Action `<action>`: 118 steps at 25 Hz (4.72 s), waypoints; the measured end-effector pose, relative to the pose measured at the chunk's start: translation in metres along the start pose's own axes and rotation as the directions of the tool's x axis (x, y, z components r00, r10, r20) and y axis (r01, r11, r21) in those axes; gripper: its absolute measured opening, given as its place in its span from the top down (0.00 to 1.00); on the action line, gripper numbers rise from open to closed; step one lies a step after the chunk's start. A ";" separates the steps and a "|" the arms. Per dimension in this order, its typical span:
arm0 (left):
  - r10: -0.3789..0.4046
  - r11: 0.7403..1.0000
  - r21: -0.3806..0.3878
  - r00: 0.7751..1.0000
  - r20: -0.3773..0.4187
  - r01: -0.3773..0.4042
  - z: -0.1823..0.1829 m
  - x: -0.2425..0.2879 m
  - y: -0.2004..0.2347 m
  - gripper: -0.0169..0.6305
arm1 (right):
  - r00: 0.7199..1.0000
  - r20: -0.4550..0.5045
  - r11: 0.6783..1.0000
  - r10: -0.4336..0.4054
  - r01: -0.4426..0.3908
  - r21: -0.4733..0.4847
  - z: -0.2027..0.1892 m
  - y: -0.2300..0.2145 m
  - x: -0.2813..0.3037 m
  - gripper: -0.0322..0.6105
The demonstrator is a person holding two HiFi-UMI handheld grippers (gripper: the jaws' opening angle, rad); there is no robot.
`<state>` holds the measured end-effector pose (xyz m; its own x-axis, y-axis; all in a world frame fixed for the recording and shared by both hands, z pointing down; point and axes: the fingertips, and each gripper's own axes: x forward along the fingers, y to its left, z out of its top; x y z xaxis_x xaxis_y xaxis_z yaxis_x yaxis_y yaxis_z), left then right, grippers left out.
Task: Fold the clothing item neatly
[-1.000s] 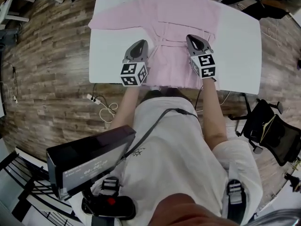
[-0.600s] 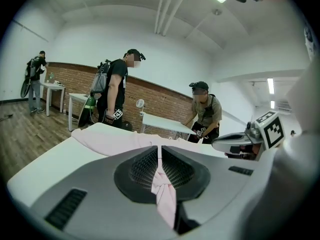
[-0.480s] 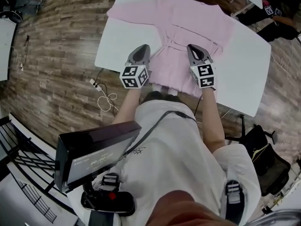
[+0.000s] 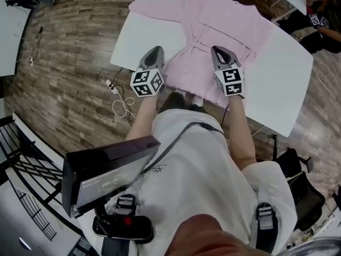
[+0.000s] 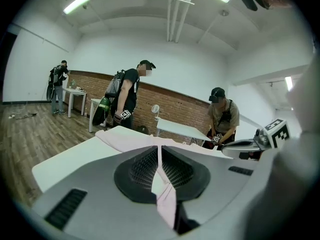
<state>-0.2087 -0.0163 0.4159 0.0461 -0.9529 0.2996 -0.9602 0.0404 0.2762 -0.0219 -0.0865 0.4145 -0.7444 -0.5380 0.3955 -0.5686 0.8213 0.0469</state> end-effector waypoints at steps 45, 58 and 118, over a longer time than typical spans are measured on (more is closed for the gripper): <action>0.103 0.991 0.105 0.970 -0.218 -0.081 0.038 0.204 0.247 0.74 | 0.988 -0.126 0.996 0.093 -0.094 0.000 0.049 0.093 0.204 0.94; 0.234 0.967 0.179 0.920 -0.315 -0.184 0.017 0.270 0.319 0.74 | 0.977 -0.183 0.994 0.106 -0.103 0.023 0.035 0.091 0.234 0.94; -0.290 0.873 0.393 0.955 -0.059 0.289 0.071 0.250 0.005 0.93 | 0.975 -0.143 0.968 -0.168 0.191 0.165 -0.027 -0.001 0.068 0.94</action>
<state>-0.2212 -0.2759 0.4271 0.3384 -0.9044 0.2600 -0.9331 -0.3582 -0.0315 -0.0623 -0.1184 0.4661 -0.5804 -0.6358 0.5088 -0.7504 0.6603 -0.0308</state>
